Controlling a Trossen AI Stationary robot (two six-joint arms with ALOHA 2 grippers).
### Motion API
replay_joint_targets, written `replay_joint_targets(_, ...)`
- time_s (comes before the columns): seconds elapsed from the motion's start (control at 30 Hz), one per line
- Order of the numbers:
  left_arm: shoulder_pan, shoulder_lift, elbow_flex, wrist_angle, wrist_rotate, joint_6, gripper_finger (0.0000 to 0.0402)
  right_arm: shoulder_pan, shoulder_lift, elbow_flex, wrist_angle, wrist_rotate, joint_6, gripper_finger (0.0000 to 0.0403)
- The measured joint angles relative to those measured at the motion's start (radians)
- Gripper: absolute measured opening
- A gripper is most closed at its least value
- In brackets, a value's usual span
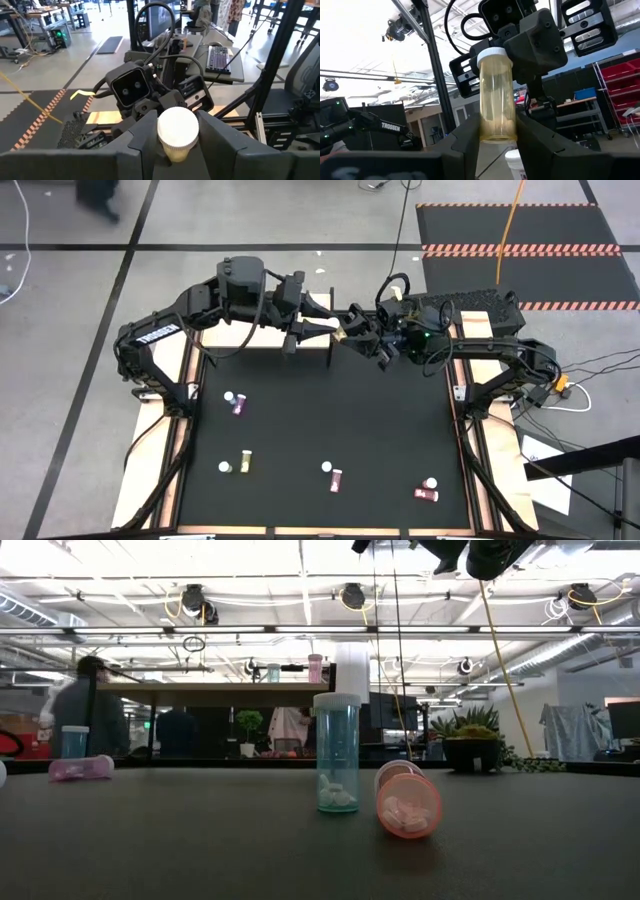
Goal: Pick and place medicine bottles onto shelf by color
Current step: Put the top yellow pill bottle on the shelf
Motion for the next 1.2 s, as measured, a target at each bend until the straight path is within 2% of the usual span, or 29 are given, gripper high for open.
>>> replay_joint_targets(0.43,0.047,0.0,0.0,-0.016,-0.008,-0.011,0.0129,-0.039,0.0,0.001,-0.039,0.029,-0.009,0.0191)
replay_joint_targets(0.67,0.091,0.0,0.0,-0.05,-0.008,-0.007,0.0129,-0.071,0.0,0.001,-0.169,0.025,-0.033,0.0228)
replay_joint_targets(0.97,0.181,0.0,0.0,-0.106,-0.007,-0.007,0.0129,-0.117,-0.005,0.001,-0.29,0.025,-0.061,0.0235)
replay_joint_targets(1.2,0.254,-0.031,0.0,-0.154,-0.012,0.003,0.0129,-0.15,-0.081,0.001,-0.436,0.027,-0.127,0.0235)
